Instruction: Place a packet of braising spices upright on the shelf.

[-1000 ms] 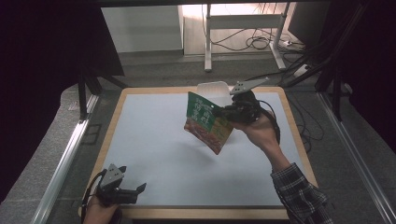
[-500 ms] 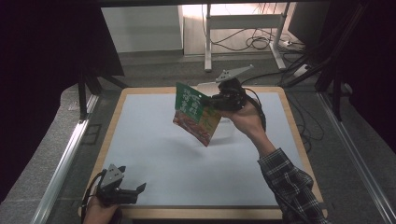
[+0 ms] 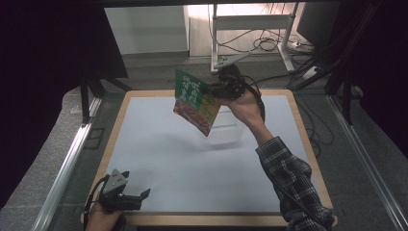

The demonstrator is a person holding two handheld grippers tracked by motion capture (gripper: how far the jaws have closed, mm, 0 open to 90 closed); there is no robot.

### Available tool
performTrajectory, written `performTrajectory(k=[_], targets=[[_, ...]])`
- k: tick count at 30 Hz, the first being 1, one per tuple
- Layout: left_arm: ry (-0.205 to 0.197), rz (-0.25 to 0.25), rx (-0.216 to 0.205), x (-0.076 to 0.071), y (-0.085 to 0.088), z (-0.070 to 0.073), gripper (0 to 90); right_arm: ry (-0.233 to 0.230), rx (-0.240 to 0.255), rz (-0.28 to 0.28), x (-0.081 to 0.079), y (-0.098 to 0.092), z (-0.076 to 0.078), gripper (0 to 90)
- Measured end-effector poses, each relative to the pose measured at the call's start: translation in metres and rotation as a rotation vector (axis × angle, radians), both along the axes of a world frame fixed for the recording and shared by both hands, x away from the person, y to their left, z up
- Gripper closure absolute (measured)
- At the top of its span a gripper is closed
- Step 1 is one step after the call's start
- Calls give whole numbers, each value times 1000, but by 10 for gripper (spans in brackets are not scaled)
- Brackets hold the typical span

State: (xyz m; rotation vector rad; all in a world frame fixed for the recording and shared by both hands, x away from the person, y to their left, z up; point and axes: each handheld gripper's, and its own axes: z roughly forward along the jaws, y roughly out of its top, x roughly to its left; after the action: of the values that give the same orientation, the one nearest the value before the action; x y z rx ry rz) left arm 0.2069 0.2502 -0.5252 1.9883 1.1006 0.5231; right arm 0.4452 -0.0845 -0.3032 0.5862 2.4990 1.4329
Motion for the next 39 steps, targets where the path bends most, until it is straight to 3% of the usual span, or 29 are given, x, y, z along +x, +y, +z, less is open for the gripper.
performTrajectory(k=[8,14,23,25,39], targets=[[-1,-1,-4,0,0,0,10,-19,-23,-20,19,3,2,890],[-1,-2,-6,0,0,0,11,-8,-55,-39,27,-8,-4,890],[0,-3,1,0,0,0,11,23,-86,-62,26,-31,-9,890],[0,-3,2,0,0,0,12,30,-102,-81,25,-43,-10,890],[3,-5,10,0,-1,0,14,40,-148,-155,19,-79,-10,889]])
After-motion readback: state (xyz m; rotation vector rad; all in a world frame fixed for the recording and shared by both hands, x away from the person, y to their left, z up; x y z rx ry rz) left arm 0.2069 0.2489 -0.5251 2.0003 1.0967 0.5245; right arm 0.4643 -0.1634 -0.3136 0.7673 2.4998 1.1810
